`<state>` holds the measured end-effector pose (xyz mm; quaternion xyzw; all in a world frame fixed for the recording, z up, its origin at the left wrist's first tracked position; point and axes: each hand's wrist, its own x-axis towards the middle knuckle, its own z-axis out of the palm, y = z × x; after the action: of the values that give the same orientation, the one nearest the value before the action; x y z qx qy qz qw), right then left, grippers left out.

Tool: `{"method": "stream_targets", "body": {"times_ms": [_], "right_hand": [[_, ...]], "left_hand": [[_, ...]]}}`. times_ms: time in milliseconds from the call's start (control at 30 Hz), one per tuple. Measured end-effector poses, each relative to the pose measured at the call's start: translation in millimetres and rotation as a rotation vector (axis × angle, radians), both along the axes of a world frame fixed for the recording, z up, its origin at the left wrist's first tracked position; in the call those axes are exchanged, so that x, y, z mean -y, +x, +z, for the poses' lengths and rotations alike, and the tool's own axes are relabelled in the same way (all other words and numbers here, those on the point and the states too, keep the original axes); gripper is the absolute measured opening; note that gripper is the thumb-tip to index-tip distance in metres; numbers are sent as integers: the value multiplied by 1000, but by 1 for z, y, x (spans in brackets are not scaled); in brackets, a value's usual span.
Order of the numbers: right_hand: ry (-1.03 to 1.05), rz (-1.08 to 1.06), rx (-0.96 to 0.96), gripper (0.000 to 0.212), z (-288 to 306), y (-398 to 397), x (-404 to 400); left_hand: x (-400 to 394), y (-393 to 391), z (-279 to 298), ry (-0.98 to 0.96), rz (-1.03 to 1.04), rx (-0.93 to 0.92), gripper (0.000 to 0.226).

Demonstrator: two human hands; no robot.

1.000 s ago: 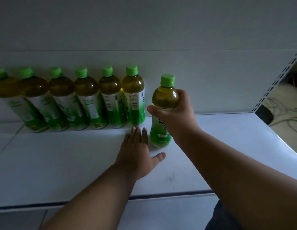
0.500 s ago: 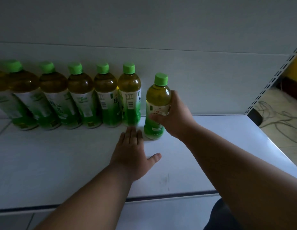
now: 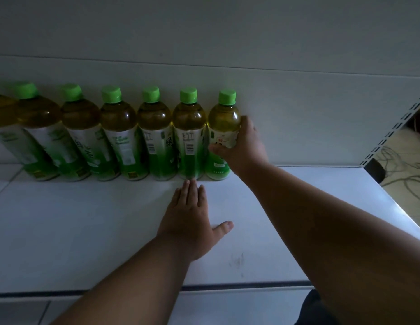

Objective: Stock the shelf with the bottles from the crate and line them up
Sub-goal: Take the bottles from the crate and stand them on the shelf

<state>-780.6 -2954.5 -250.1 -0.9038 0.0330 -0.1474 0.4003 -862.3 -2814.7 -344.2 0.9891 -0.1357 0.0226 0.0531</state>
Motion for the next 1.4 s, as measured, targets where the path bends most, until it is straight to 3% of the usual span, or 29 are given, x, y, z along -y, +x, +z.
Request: {"method": "stream_targets", "body": {"times_ms": [200, 333, 500, 767, 967, 1200, 1400], "right_hand": [[-30, -61, -6, 89, -8, -41, -2], [-88, 51, 188, 79, -8, -87, -12], [-142, 258, 335, 67, 7, -128, -55], [-140, 717, 302, 64, 11, -207, -191], [-159, 1082, 270, 60, 9, -266, -293], [-190, 1499, 196, 61, -27, -320, -390], [-329, 1744, 68, 59, -88, -349, -474]], "left_hand": [[0, 1, 3, -22, -1, -48, 110], [-9, -11, 6, -81, -4, -44, 117], [-60, -72, 16, -169, 87, 68, 109], [-205, -204, 35, -162, 557, 183, 104], [-289, -327, 23, -110, 943, 117, 106], [-318, -433, -16, -70, 1381, 15, 98], [-347, -464, -70, -102, 1721, -89, 101]]}}
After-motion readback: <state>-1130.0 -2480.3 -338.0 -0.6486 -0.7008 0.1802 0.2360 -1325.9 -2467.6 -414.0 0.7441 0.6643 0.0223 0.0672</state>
